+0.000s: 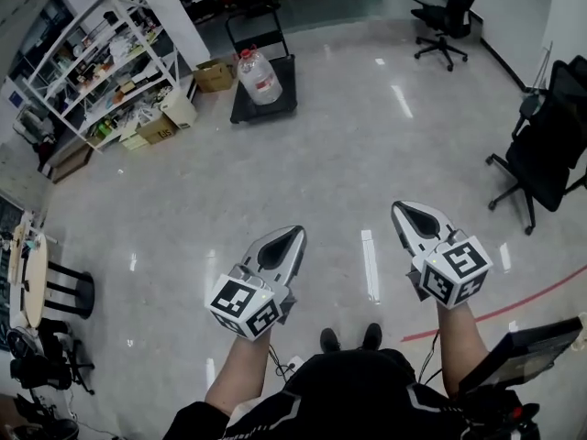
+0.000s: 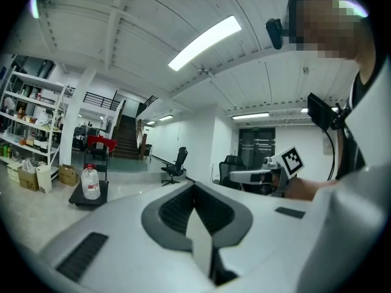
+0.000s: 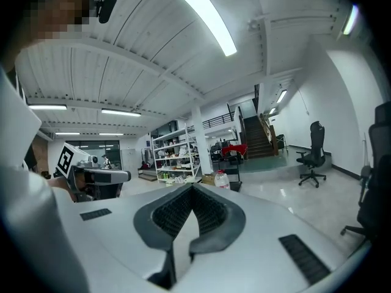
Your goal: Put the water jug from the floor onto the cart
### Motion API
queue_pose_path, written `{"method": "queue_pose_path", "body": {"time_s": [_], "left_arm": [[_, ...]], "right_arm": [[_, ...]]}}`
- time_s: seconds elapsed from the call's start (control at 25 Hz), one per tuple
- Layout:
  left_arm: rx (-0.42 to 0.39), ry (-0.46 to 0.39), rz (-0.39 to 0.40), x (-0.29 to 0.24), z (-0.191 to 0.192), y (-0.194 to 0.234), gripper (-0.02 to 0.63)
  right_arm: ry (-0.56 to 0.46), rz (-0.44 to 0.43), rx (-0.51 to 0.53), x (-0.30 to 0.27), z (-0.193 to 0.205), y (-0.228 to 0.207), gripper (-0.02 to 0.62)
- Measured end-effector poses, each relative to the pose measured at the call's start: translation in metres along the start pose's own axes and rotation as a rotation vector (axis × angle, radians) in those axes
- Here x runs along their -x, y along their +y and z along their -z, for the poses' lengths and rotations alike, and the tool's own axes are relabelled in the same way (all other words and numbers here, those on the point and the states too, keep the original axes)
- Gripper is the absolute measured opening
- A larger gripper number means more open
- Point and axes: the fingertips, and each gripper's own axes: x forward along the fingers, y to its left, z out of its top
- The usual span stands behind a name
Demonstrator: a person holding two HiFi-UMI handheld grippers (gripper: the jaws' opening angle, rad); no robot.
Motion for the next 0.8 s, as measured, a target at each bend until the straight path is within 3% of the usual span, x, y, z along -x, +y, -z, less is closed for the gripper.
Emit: {"method": "queue_pose_path", "body": {"time_s": [0.4,0.8], "left_arm": [[-0.011,-0.064,0.024,0.016,-0.022,0.0,0.002],[-0.013,-0.077,0.047,0.024,-0.028,0.004,0.002]], "right_arm": [[0.006,0.012,0.053,0.007,-0.017,0.027,0.003],[0.018,0.038,0.064,0.01,-0.019,0.036,0.003]]}}
